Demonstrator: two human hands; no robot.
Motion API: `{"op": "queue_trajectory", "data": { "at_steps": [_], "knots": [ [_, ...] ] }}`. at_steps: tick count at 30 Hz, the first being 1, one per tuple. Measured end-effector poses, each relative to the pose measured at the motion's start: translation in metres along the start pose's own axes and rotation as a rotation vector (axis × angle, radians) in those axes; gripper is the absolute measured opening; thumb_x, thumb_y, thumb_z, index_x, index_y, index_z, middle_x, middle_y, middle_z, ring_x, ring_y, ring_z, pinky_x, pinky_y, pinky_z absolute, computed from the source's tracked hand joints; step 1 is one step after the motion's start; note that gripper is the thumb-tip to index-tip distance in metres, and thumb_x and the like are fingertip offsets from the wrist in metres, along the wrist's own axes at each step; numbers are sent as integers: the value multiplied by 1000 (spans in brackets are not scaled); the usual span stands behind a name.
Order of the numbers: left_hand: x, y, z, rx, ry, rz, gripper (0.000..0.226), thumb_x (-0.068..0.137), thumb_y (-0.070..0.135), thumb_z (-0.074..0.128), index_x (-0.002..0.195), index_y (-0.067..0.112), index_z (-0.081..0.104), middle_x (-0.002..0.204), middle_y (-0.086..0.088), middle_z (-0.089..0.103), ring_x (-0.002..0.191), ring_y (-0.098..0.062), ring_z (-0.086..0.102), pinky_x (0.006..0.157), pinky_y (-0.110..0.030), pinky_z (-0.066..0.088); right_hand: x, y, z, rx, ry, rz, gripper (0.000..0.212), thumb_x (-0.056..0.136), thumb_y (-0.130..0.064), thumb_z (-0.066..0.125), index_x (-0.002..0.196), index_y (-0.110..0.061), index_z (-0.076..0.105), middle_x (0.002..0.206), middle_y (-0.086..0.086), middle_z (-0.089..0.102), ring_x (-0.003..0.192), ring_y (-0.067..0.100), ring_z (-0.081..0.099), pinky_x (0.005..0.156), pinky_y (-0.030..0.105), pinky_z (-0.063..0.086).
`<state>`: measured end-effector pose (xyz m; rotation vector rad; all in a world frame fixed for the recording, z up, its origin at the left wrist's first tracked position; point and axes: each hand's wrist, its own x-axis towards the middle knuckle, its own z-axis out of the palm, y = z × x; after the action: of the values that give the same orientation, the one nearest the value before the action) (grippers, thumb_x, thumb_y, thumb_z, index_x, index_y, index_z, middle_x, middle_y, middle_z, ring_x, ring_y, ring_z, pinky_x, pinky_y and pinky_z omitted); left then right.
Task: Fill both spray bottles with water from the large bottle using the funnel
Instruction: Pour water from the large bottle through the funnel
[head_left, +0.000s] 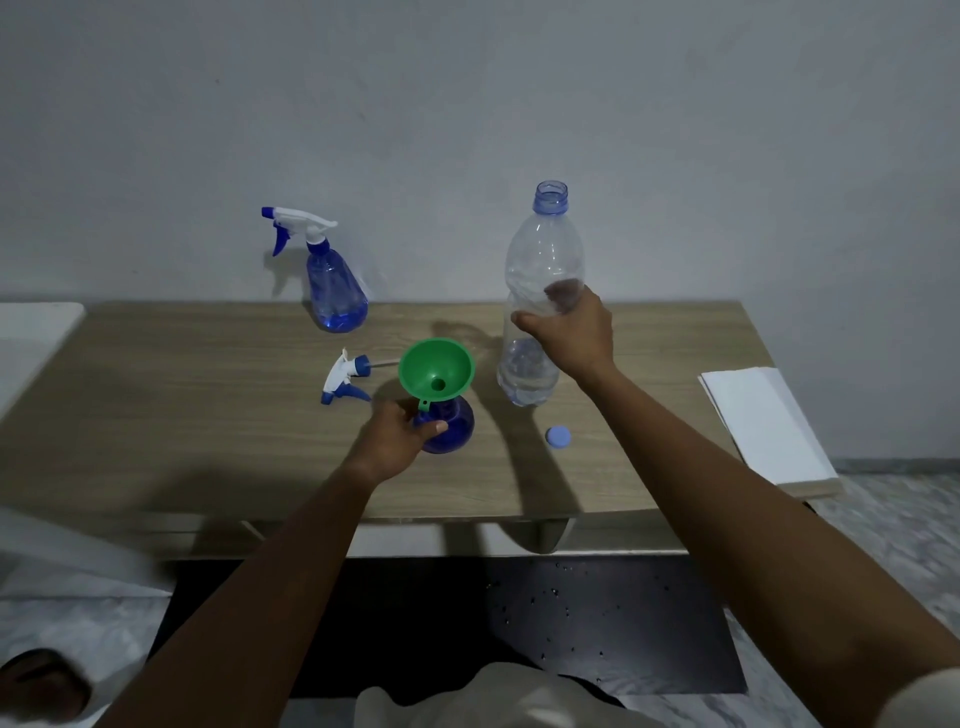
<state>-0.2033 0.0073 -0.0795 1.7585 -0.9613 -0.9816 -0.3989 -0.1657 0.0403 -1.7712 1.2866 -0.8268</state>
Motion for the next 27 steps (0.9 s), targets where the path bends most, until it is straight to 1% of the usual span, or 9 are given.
{"op": "queue_trajectory", "data": {
  "at_steps": [6,9,11,13,16,20,22,24,27],
  "knots": [
    [-9,3,-3,-5,-8,22,53,67,46,83,117,45,64,120,6,71,119,-20,64,100,-58,52,-16,6,5,106,17,4,76,72,-45,88,135,-20,53,122,-7,61,115,17,60,95,34,51],
    [-13,0,-6,-3,-9,46,54,70,42,85,119,42,64,123,2,70,121,-24,63,101,-60,52,-29,14,8,84,104,-48,86,65,-52,90,135,-22,51,130,-4,58,114,14,57,90,32,52],
    [-8,-16,-9,17,-15,63,54,72,43,86,121,39,65,124,1,70,121,-25,63,100,-61,51,-49,25,15,21,282,-55,77,66,-55,86,128,-23,52,130,1,51,111,16,57,85,33,55],
    [-14,-11,-10,60,-14,52,53,74,46,85,123,36,65,124,2,70,122,-25,63,101,-61,50,-71,36,26,1,348,-90,54,74,-44,83,114,-21,55,118,0,52,99,17,58,80,40,57],
    [-27,8,-6,142,9,3,49,85,30,80,129,16,62,130,-8,67,123,-28,62,106,-53,48,-91,43,44,125,19,-135,29,79,-21,80,102,-18,63,102,-3,64,88,12,60,75,38,55],
    [-31,2,-7,210,49,-54,55,87,27,77,134,8,55,130,-12,64,121,-29,62,106,-49,49,-100,33,62,194,-385,-120,64,74,-17,86,132,-19,59,124,-6,64,108,-1,58,83,5,44],
    [-34,-2,-10,272,52,-76,48,90,24,72,132,7,56,127,-13,65,118,-30,63,104,-50,50,-101,27,70,240,-497,-111,77,71,-4,89,138,-16,53,129,-3,63,112,-7,57,85,0,40],
    [-36,-4,-13,307,31,-75,42,90,19,69,129,6,59,124,-14,67,115,-31,65,102,-50,52,-102,22,75,308,-554,-99,81,69,5,89,140,-11,53,130,0,64,111,-13,58,89,2,41],
    [-41,-6,-16,318,-3,-75,33,89,16,69,121,7,65,117,-13,70,112,-32,67,100,-49,53,-104,20,83,394,-583,-58,80,67,3,90,137,-18,57,131,2,67,122,7,61,103,21,48]
  ]
}}
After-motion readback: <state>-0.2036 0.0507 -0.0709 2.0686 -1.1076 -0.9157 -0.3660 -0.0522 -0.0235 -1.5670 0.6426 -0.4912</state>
